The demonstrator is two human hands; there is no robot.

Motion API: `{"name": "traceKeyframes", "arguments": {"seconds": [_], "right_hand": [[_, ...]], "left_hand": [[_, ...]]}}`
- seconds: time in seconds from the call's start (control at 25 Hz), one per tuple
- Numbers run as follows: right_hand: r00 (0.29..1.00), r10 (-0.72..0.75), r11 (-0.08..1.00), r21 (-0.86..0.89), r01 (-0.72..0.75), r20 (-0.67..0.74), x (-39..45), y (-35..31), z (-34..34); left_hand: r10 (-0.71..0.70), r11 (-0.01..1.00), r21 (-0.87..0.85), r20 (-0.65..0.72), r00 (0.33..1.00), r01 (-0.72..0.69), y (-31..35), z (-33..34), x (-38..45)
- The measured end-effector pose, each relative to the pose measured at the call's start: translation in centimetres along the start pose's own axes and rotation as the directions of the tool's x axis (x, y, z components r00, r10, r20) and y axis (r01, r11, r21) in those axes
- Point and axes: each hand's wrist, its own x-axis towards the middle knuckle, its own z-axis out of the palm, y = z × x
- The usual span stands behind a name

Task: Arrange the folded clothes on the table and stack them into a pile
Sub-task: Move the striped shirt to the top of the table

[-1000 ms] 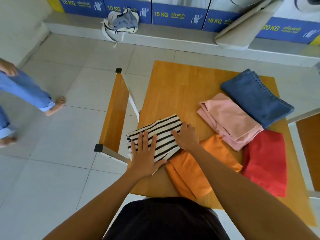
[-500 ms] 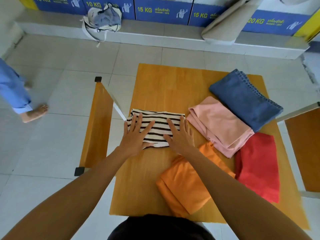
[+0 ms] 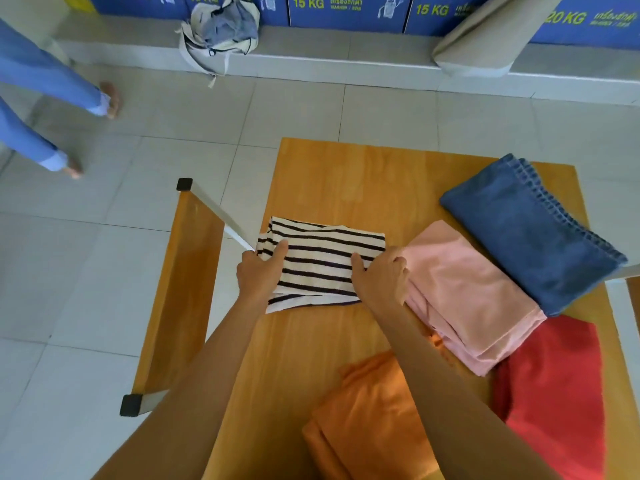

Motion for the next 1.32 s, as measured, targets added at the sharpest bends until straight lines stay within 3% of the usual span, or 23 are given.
{"name": "traceKeyframes", "arguments": {"seconds": [0.08,0.24,0.32,0.6,0.72,0.8,0.92,1.2,1.32], "right_hand": [[0.998,0.012,1.0,0.013,-0.013,0.068,1.0,0.1,0.1],[0.967,0.031,0.936,0.331,-0.118,0.254,4.8,-0.5,-1.2],[0.96,-0.023,0.905,0.414,-0.099,0.281,6.5,-1.4,-2.2],[0.97,-0.24,0.824,0.536,0.182,0.04,14.6,-8.0,-6.9],[0.97,-0.244,0.852,0.48,0.21,0.009,17.3,-8.8,-6.9],[0.967,-0.238,0.919,0.344,0.194,0.092,18.2,-7.6,-5.5],[0.953,-0.264,0.949,0.218,0.23,0.146,18.4,-5.6,-3.4],[0.966,-0.226,0.956,0.222,0.195,0.125,17.6,-5.7,-4.0],[0.978,-0.194,0.951,0.258,0.17,0.072,15.6,-4.3,-5.4]], "left_hand": [[-0.005,1.0,0.025,-0.001,1.0,0.005,-0.2,0.7,0.5],[0.048,0.999,-0.019,0.055,0.997,-0.047,1.3,1.2,2.5],[0.084,0.994,-0.079,0.104,0.991,-0.076,3.4,0.8,3.7],[0.309,0.935,-0.2,0.059,0.949,-0.292,14.9,1.1,9.0],[0.304,0.947,-0.116,0.025,0.952,-0.299,17.1,2.6,11.4],[0.257,0.96,0.097,0.048,0.965,-0.261,16.1,4.3,12.4],[0.304,0.87,0.39,0.055,0.951,-0.301,13.3,6.4,12.8],[0.222,0.917,0.325,0.07,0.972,-0.233,14.4,6.1,11.4],[0.326,0.887,0.353,-0.026,0.945,-0.296,13.8,5.7,8.4]]}}
